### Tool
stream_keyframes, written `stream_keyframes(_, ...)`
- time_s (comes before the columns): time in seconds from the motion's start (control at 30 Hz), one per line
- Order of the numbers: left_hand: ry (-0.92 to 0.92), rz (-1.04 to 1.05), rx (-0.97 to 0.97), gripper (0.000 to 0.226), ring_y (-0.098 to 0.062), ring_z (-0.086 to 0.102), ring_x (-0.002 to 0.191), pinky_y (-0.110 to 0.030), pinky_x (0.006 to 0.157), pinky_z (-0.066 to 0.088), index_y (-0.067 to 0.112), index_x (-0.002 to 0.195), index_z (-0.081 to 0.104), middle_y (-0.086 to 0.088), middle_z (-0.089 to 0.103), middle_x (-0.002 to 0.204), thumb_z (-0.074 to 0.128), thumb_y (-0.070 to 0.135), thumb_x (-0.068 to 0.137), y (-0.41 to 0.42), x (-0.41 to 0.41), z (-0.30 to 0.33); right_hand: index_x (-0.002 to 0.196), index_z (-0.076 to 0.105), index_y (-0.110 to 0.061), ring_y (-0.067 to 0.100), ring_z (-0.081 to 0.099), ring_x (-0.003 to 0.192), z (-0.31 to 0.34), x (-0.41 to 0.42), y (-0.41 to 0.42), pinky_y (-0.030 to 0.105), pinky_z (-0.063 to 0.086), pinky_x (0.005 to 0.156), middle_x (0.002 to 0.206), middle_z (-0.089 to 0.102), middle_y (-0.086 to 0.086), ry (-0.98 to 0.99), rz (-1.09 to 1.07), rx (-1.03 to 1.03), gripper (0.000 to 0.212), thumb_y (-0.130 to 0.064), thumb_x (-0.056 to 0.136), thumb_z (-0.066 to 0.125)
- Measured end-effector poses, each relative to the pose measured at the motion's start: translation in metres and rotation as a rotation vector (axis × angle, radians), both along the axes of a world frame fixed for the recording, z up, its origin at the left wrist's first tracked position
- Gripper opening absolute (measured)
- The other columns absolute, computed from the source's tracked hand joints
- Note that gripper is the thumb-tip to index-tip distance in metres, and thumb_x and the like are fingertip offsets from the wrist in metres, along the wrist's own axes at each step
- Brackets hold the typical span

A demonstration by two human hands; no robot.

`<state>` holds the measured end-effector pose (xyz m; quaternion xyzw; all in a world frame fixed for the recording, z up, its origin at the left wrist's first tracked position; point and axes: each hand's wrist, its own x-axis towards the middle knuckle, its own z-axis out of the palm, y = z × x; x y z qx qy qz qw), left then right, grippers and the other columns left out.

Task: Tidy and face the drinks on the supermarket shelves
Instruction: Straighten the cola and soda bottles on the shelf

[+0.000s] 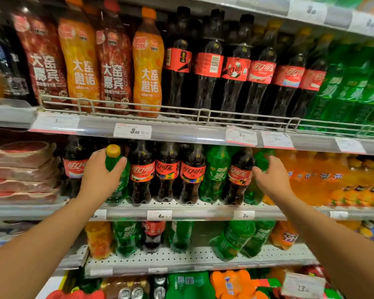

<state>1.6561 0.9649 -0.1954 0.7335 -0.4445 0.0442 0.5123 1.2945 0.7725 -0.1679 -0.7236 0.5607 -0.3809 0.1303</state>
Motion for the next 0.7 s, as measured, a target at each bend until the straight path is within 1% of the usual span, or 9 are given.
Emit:
stream_keyframes(0.07, 0.054, -0.011, 0.002, 0.012, -0.023, 0.050, 0.096, -0.038, 0.081, 0.038, 0.024, 0.095, 0.053, -0.004, 0.055, 0.101, 0.060, 0.034, 0.092, 0.005, -0.007, -0.002, 0.101, 0.051, -0.004, 0.018, 0.049, 0.075, 0.011, -0.002, -0.020, 0.031, 0.039, 0.059, 0.094, 0.052, 0.009, 0.024, -0.015, 0.030, 0.030, -0.030, 0.091, 0.064)
stream_keyframes(0.17, 0.063, 0.015, -0.011, 0.017, -0.019, 0.050, 0.098, -0.036, 0.083, 0.038, 0.027, 0.105, 0.053, -0.001, 0.057, 0.106, 0.060, 0.035, 0.092, 0.013, -0.019, -0.009, 0.076, 0.053, -0.004, 0.024, 0.050, 0.060, 0.020, 0.002, -0.044, 0.031, 0.039, 0.049, 0.075, 0.051, 0.011, -0.077, 0.021, 0.137, 0.044, -0.044, 0.090, 0.064)
stream_keyframes(0.2, 0.059, 0.029, -0.013, 0.018, -0.018, 0.050, 0.095, -0.036, 0.081, 0.038, 0.028, 0.106, 0.052, 0.000, 0.057, 0.105, 0.060, 0.036, 0.092, 0.016, -0.023, -0.011, 0.087, 0.060, -0.003, 0.027, 0.056, 0.069, 0.020, 0.005, -0.051, 0.033, 0.046, 0.056, 0.089, 0.057, 0.014, -0.128, 0.057, 0.173, 0.044, -0.047, 0.089, 0.065)
stream_keyframes(0.23, 0.064, 0.042, -0.015, 0.019, -0.017, 0.049, 0.089, -0.035, 0.077, 0.038, 0.030, 0.106, 0.052, 0.001, 0.057, 0.101, 0.061, 0.036, 0.091, 0.019, -0.026, -0.014, 0.109, 0.062, -0.005, 0.030, 0.061, 0.091, 0.019, 0.007, -0.057, 0.038, 0.053, 0.074, 0.112, 0.060, 0.015, -0.185, 0.113, 0.186, 0.047, -0.046, 0.088, 0.066)
stream_keyframes(0.27, 0.076, 0.057, -0.022, 0.019, -0.016, 0.048, 0.080, -0.034, 0.072, 0.037, 0.032, 0.106, 0.051, 0.004, 0.056, 0.093, 0.061, 0.037, 0.091, 0.022, -0.030, -0.015, 0.128, 0.057, -0.011, 0.031, 0.057, 0.113, 0.018, 0.010, -0.061, 0.041, 0.049, 0.094, 0.131, 0.056, 0.011, -0.239, 0.179, 0.184, 0.054, -0.044, 0.087, 0.068)
stream_keyframes(0.33, 0.107, 0.082, -0.048, 0.020, -0.016, 0.045, 0.072, -0.034, 0.065, 0.035, 0.034, 0.106, 0.051, 0.010, 0.052, 0.082, 0.062, 0.036, 0.090, 0.028, -0.038, -0.017, 0.138, 0.050, -0.016, 0.028, 0.050, 0.126, 0.015, 0.016, -0.067, 0.042, 0.041, 0.107, 0.139, 0.055, 0.007, -0.330, 0.286, 0.200, 0.061, -0.039, 0.086, 0.072)
stream_keyframes(0.47, 0.154, 0.123, -0.069, 0.026, -0.022, 0.055, 0.099, -0.042, 0.086, 0.045, 0.031, 0.114, 0.053, 0.002, 0.058, 0.106, 0.062, 0.035, 0.090, 0.034, -0.051, -0.013, 0.133, 0.052, -0.007, 0.034, 0.056, 0.118, 0.006, 0.028, -0.081, 0.045, 0.047, 0.100, 0.132, 0.059, 0.015, -0.302, 0.271, 0.264, 0.065, -0.042, 0.083, 0.073)
stream_keyframes(0.63, 0.175, 0.139, -0.136, 0.023, -0.012, 0.057, 0.095, -0.029, 0.078, 0.046, 0.035, 0.105, 0.057, 0.009, 0.062, 0.101, 0.065, 0.046, 0.087, 0.040, -0.059, -0.005, 0.116, 0.060, -0.010, 0.030, 0.062, 0.100, -0.003, 0.025, -0.076, 0.036, 0.049, 0.086, 0.108, 0.067, 0.008, -0.355, 0.252, 0.175, 0.048, -0.042, 0.084, 0.073)
stream_keyframes(0.7, 0.279, 0.070, -0.163, 0.022, -0.024, 0.062, 0.102, -0.047, 0.089, 0.051, 0.032, 0.105, 0.061, -0.002, 0.066, 0.106, 0.069, 0.039, 0.086, 0.043, -0.062, -0.009, 0.110, 0.059, -0.021, 0.023, 0.060, 0.088, -0.010, 0.019, -0.068, 0.030, 0.045, 0.077, 0.092, 0.064, -0.004, -0.417, 0.290, 0.129, 0.035, -0.042, 0.085, 0.071)
